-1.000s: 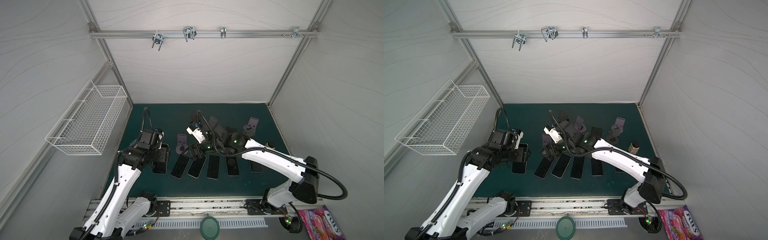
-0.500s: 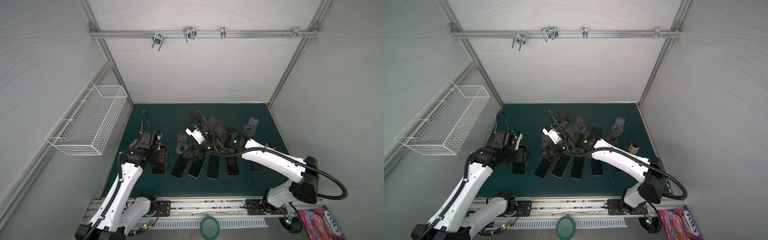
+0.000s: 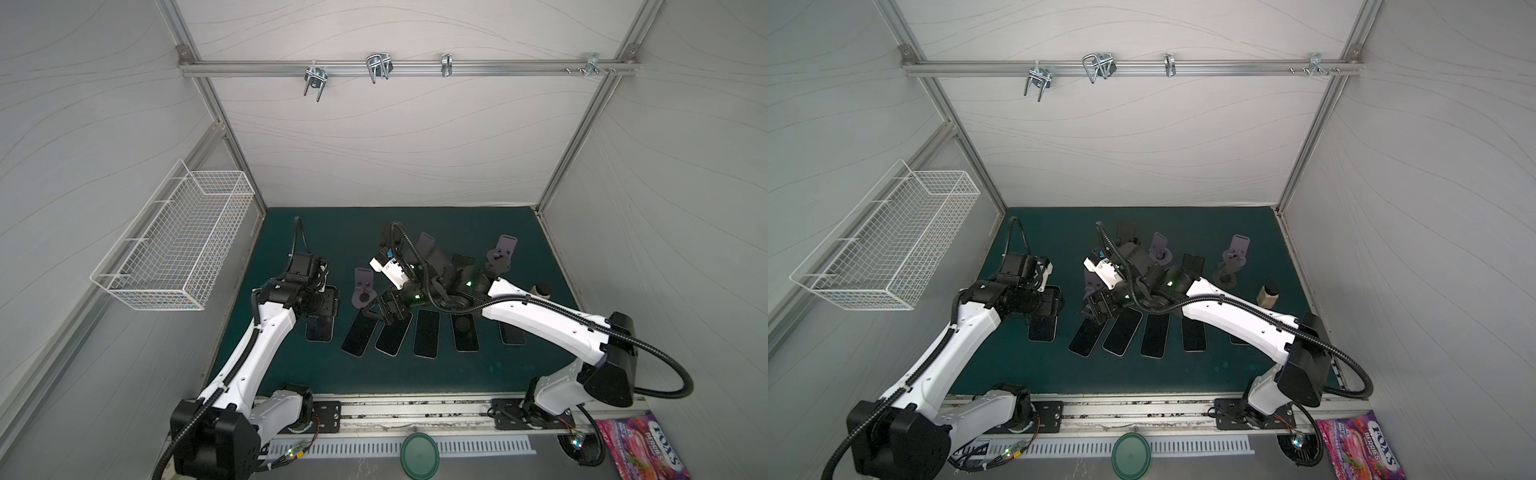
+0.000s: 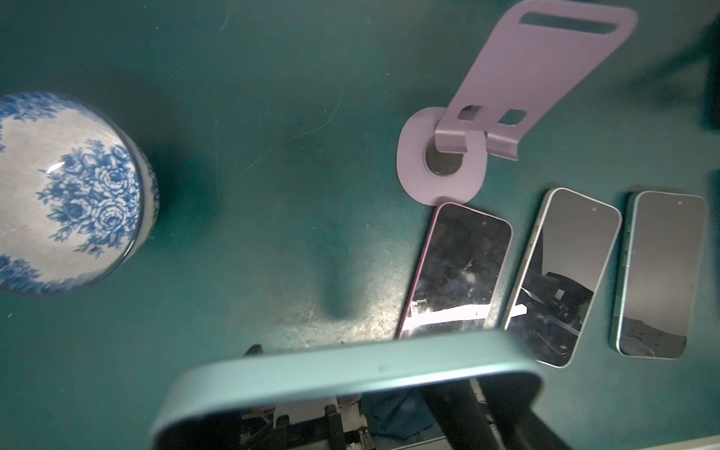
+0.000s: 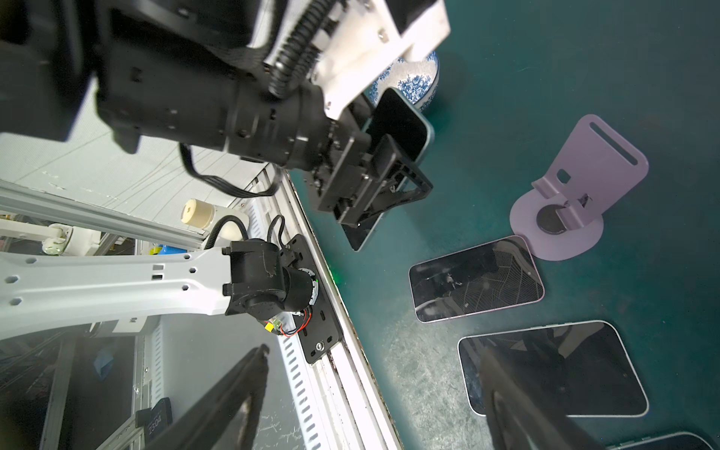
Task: Remove the phone from the phone stand
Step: 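Carry the teal-framed phone nearer and lower it toward the table beside the bowl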
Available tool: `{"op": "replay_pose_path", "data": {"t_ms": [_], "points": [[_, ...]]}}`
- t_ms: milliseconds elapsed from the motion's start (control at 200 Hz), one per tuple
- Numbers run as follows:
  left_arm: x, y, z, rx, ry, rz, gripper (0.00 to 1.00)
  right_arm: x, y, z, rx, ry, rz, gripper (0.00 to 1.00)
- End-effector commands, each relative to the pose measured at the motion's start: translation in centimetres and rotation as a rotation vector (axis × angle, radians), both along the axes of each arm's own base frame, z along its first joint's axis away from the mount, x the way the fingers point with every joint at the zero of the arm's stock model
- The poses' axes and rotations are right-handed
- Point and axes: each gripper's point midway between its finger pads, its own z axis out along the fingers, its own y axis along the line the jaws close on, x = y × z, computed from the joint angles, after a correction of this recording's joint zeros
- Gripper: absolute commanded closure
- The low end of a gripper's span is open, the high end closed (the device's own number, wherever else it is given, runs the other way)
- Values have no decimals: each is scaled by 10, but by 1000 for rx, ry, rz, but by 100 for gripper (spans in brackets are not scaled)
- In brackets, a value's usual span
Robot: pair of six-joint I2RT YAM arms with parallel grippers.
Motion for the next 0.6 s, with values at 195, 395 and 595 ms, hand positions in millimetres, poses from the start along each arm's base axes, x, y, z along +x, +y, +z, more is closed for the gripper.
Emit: {"op": "replay_pose_path", "data": {"t_ms": [195,395,595], "points": [[20,2,-18,53,-25,-73,54,-3,8,4,29,1,23,14],[23,1,-44,63,20,-107,54,-4,11,3,35,14,28,14],[24,-3,-67,48,65,-131,53,-5,11,1,33,16,27,14]]}}
